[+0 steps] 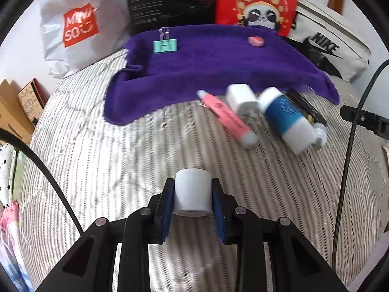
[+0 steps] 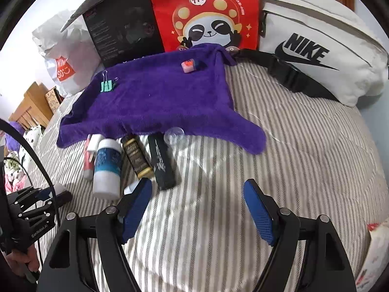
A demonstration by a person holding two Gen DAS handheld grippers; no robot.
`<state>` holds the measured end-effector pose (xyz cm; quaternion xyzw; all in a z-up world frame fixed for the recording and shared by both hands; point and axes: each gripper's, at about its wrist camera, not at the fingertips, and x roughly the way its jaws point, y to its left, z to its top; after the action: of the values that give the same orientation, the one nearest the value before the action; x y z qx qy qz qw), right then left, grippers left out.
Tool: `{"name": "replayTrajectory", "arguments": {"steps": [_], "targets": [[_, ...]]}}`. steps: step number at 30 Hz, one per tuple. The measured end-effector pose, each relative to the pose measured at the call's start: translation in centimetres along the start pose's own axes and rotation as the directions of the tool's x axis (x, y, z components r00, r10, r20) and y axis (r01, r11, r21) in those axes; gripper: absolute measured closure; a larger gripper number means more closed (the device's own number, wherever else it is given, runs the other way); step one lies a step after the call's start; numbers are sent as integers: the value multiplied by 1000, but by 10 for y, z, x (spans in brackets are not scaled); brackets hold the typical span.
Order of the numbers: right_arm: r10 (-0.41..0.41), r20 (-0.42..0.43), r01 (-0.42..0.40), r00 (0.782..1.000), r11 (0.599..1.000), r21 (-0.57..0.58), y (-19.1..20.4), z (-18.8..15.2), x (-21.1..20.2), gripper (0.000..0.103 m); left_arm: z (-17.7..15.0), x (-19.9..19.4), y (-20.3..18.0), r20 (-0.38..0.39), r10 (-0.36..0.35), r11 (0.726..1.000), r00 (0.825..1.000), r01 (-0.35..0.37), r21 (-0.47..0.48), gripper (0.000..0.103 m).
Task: Organize rigid objects
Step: 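Lower the left gripper onto the white tape roll and close it, then grasp the clear plastic cap with the right gripper while the left gripper holds the tape roll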
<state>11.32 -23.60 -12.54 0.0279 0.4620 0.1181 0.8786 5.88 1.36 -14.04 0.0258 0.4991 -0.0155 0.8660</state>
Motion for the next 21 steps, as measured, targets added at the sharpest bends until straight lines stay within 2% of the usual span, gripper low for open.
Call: {"name": "replayTrajectory", "arguments": {"steps": [2, 4, 9, 11, 15, 16, 18, 21], "targets": [[1, 12, -1, 1000, 1000, 6, 1, 7, 7, 32, 1, 0, 9, 5, 6, 1000, 1000, -6, -16, 75], [6, 35, -6, 999, 1000, -4, 3, 15, 13, 45, -1, 1, 12, 15, -8, 1000, 1000, 8, -22, 75], [-2, 44, 6, 999, 996, -86, 14, 29, 34, 55, -5, -1, 13, 34, -4, 1000, 999, 5, -27, 75], [-7, 46, 12, 999, 994, -110, 19, 31, 40, 56, -6, -1, 12, 40, -4, 1000, 999, 5, -27, 75], [10, 50, -4, 999, 992, -123, 26, 31, 49, 60, -6, -1, 11, 49, -8, 1000, 999, 10, -25, 75], [2, 54, 5, 999, 992, -128, 27, 31, 51, 67, -6, -1, 12, 49, -11, 1000, 999, 12, -25, 75], [-25, 57, 32, 998, 991, -131, 29, 32, 54, 72, -6, -1, 12, 51, -14, 1000, 999, 14, -19, 75], [-27, 55, 33, 998, 995, -96, 21, 30, 53, 73, -8, -2, 13, 57, -17, 1000, 998, 18, -18, 75]]}}
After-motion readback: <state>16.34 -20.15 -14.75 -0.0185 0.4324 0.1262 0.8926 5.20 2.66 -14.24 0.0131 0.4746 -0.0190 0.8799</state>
